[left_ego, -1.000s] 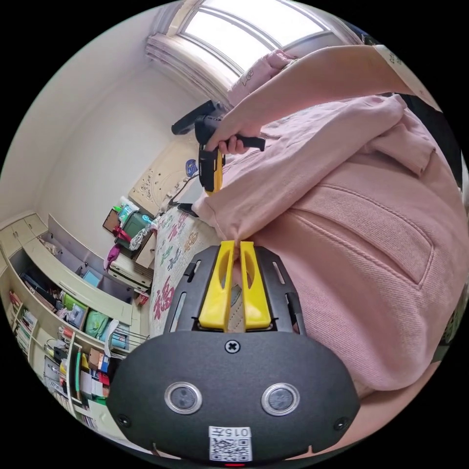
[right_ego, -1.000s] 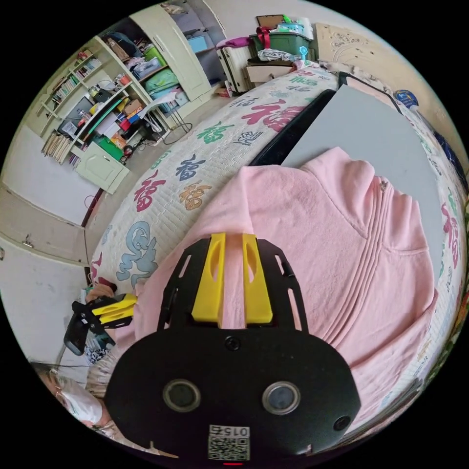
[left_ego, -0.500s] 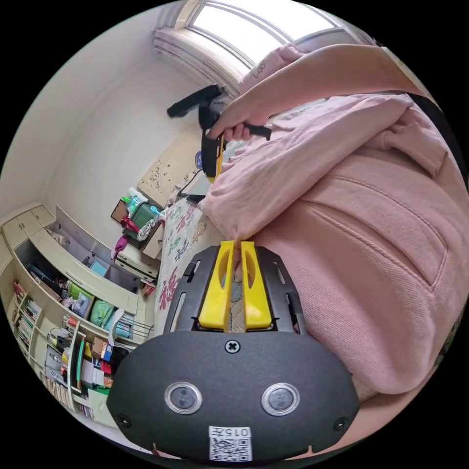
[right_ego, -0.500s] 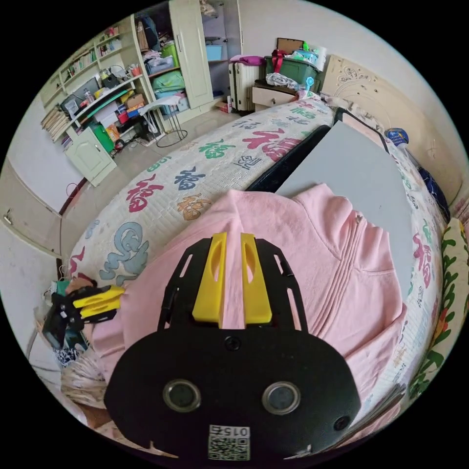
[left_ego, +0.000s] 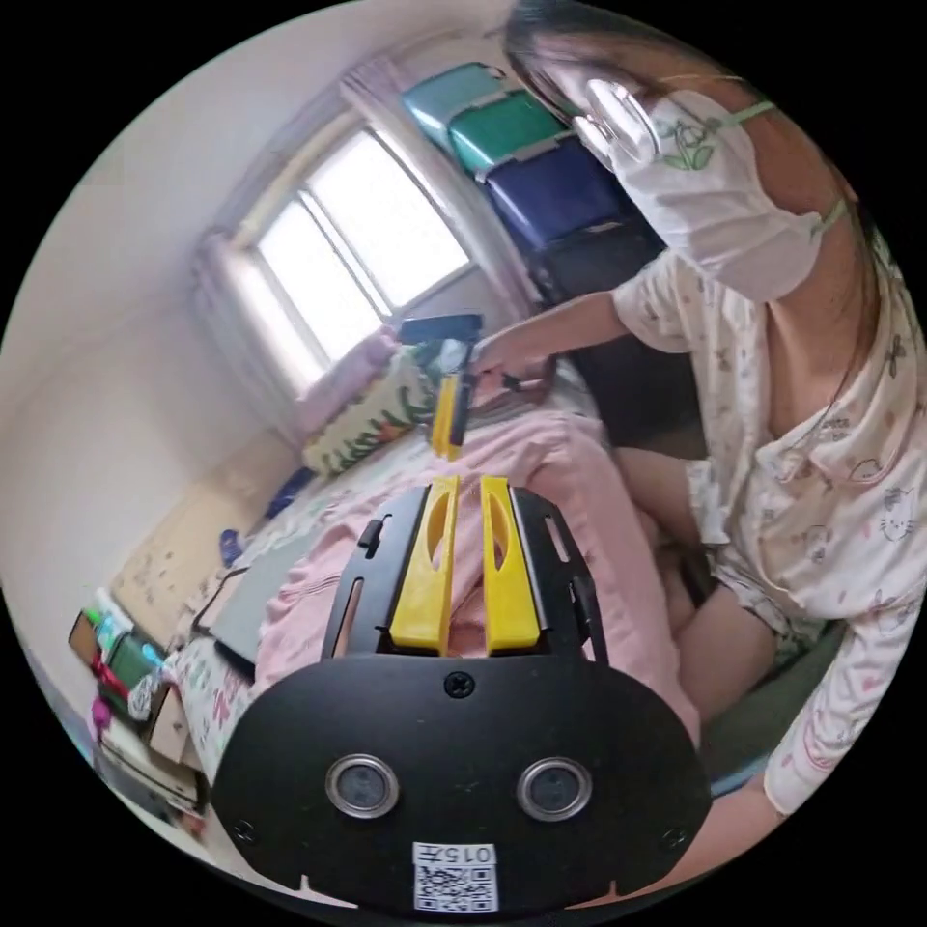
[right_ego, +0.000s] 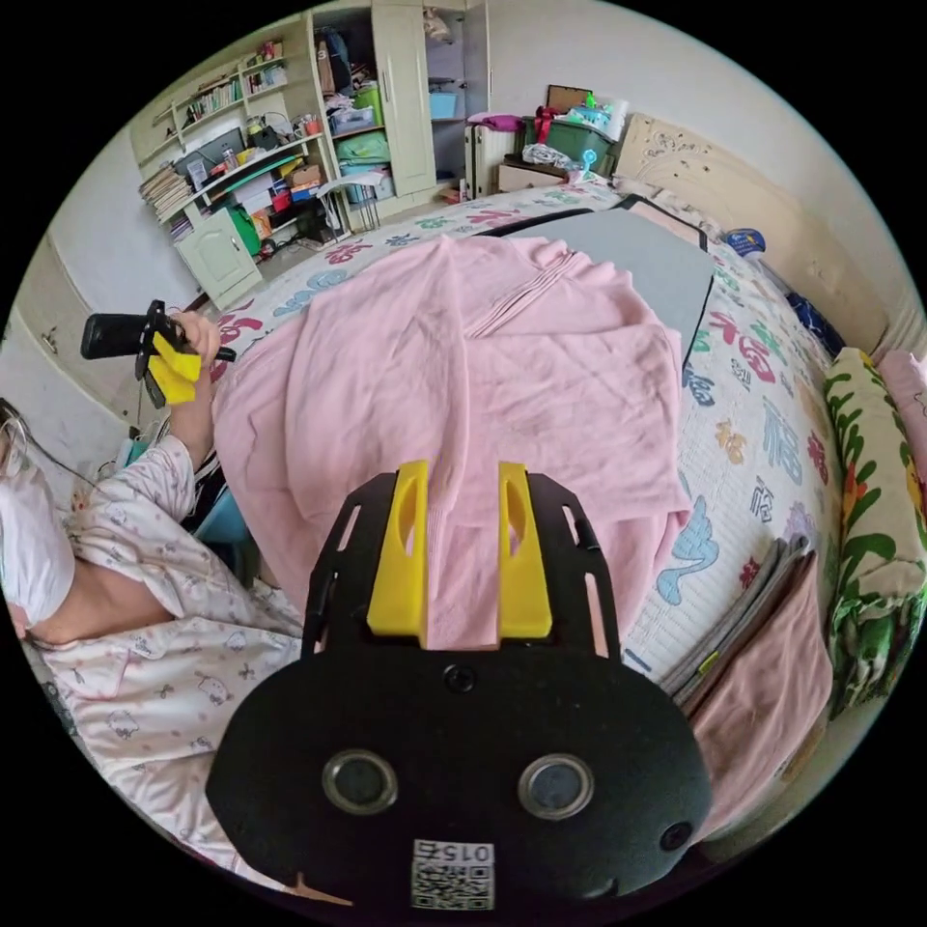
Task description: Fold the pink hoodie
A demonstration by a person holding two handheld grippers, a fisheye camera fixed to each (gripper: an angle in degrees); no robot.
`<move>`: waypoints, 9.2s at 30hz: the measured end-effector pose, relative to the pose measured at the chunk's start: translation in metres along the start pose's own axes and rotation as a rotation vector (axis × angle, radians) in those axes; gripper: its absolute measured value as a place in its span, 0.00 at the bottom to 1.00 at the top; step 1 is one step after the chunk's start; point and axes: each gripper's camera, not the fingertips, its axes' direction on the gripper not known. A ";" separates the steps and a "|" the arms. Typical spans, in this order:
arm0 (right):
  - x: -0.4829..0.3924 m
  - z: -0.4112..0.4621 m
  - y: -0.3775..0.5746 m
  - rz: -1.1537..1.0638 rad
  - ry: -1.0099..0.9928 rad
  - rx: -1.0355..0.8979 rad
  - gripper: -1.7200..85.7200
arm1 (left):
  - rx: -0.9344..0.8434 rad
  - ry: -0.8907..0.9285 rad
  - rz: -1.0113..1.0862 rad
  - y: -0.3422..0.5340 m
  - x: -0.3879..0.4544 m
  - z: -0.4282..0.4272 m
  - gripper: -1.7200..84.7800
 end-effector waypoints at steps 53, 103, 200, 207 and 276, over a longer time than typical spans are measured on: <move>0.295 0.302 -0.273 0.170 0.203 0.077 0.11 | -0.626 -0.302 -0.996 0.143 -0.391 0.290 0.11; 0.466 0.141 0.163 0.643 -0.496 0.504 0.23 | -0.114 -0.378 -1.484 0.089 -0.179 -0.125 0.17; -0.073 0.379 -0.238 -0.612 0.063 0.201 0.11 | -0.033 0.247 -0.395 0.085 -0.220 -0.101 0.09; -0.035 0.452 -0.242 -0.574 -0.046 0.128 0.09 | -0.180 0.338 -0.443 0.119 -0.185 -0.041 0.09; 0.453 0.750 0.042 0.345 0.184 0.866 0.05 | -0.861 -0.170 -0.487 -0.085 -0.144 0.716 0.11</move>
